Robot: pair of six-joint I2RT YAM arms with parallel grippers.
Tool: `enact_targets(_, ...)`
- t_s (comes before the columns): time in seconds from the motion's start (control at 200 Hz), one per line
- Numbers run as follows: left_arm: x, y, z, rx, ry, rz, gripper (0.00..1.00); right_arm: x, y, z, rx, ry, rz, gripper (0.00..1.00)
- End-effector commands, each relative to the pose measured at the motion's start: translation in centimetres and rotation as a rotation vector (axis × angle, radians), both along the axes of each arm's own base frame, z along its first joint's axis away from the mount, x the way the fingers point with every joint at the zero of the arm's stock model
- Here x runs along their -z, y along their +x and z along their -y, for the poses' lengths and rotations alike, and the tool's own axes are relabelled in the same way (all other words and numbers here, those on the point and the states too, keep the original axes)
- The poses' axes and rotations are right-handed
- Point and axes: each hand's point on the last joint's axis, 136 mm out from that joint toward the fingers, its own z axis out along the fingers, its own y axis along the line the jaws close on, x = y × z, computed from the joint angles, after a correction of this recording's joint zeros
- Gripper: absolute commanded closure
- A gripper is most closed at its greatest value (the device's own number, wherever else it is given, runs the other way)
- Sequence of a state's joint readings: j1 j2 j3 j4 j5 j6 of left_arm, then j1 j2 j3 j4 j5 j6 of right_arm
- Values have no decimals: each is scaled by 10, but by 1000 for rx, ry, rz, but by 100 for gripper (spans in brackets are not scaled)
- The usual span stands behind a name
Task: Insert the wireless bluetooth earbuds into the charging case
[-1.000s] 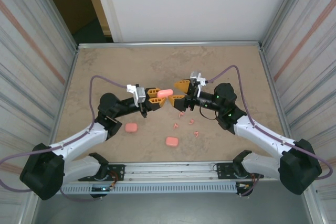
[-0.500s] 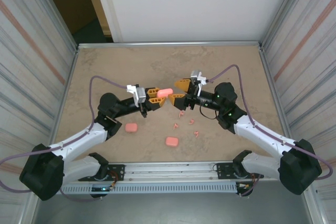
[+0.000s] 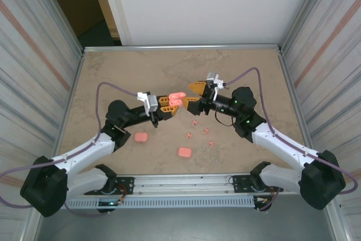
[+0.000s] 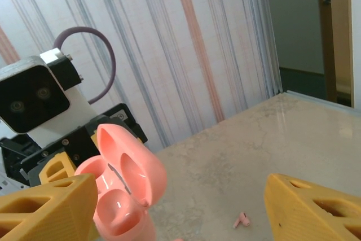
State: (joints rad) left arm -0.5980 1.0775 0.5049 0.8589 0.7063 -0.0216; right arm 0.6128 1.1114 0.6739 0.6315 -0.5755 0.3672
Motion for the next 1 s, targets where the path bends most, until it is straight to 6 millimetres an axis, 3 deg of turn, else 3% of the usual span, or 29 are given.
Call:
enact_targets(0.0, -1, 2, -5, -55, -3, 7, 100, -13, -3, 6, 12, 20, 12, 24)
enact_targets(0.446, -4, 19, -54, -239, -119, -35, 100, 19, 5, 34, 158, -93, -159, 27)
enact_targets(0.616, -7, 16, -70, -269, -134, -30, 100, 51, 17, 47, 221, -175, -330, 30)
enact_targets(0.631, -8, 15, -71, -270, -137, -28, 100, 62, 20, 47, 228, -200, -364, 30)
enact_targets(0.767, -13, 7, -80, -281, -161, -22, 100, 95, 25, 55, 258, -272, -496, 33)
enact_targets(0.997, -25, -11, -83, -238, -182, 1, 100, 149, 32, 65, 309, -400, -670, 42)
